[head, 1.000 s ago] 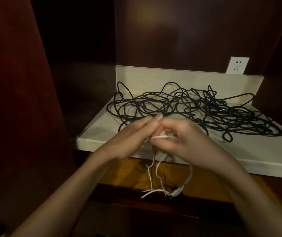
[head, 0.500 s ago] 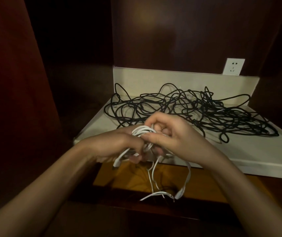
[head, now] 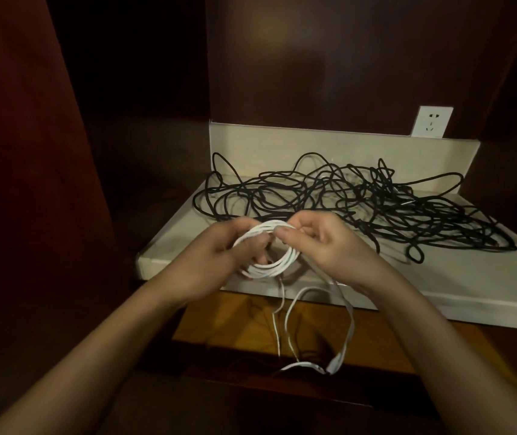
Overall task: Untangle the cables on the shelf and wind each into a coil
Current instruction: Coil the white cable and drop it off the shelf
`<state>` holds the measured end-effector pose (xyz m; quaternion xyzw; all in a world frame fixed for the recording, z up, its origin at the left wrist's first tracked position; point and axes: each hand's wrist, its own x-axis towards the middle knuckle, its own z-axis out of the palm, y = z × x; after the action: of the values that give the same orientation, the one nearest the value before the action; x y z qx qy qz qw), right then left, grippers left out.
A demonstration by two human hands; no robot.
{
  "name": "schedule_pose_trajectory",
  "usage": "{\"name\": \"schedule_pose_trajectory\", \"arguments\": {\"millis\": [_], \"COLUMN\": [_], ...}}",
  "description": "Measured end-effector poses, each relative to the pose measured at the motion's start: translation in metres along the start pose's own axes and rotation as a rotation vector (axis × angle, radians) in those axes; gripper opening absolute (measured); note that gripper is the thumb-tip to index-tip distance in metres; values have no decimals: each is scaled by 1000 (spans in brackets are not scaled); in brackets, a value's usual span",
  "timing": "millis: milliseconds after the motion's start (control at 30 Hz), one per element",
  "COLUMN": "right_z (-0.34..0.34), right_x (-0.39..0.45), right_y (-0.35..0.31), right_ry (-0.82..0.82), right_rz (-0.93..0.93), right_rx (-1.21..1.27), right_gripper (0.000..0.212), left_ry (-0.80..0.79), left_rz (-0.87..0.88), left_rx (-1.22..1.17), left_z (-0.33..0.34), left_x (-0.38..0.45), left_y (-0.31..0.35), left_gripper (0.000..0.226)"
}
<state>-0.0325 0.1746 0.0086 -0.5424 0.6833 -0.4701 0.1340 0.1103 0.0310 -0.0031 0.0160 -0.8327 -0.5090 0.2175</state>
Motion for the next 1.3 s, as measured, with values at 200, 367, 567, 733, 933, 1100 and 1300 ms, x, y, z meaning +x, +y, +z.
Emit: {"name": "schedule_pose_trajectory", "arguments": {"millis": [200,367,567,733,933,1100,1300], "right_z": [19,53,50,18,0,-8,8], "right_x": [-4,-7,-10,-11,-16,-17,-12], "right_y": [-3,7,11,17,2,-4,0], "right_ry": [116,353,479,314,-35,-45,235], "right_rz": [144,46,-86,-33,34,111,225], "right_rx": [434,444,297,120,219,430,963], "right_gripper": [21,18,19,22,12,15,13], "left_ry": [302,557,569,211,-425,-413,34], "left_rz": [-5,-62,-306,-243,-108,-122,-130], "left_rx": [-90,-203,-566,-242,109,-332,-645], "left_z": [32,60,76,33,-14,4,33], "left_x": [0,6,7,10,33,25,25], "left_y": [0,-7,2,0,29,26,21], "left_gripper": [31,29,39,32,24,28,32]}}
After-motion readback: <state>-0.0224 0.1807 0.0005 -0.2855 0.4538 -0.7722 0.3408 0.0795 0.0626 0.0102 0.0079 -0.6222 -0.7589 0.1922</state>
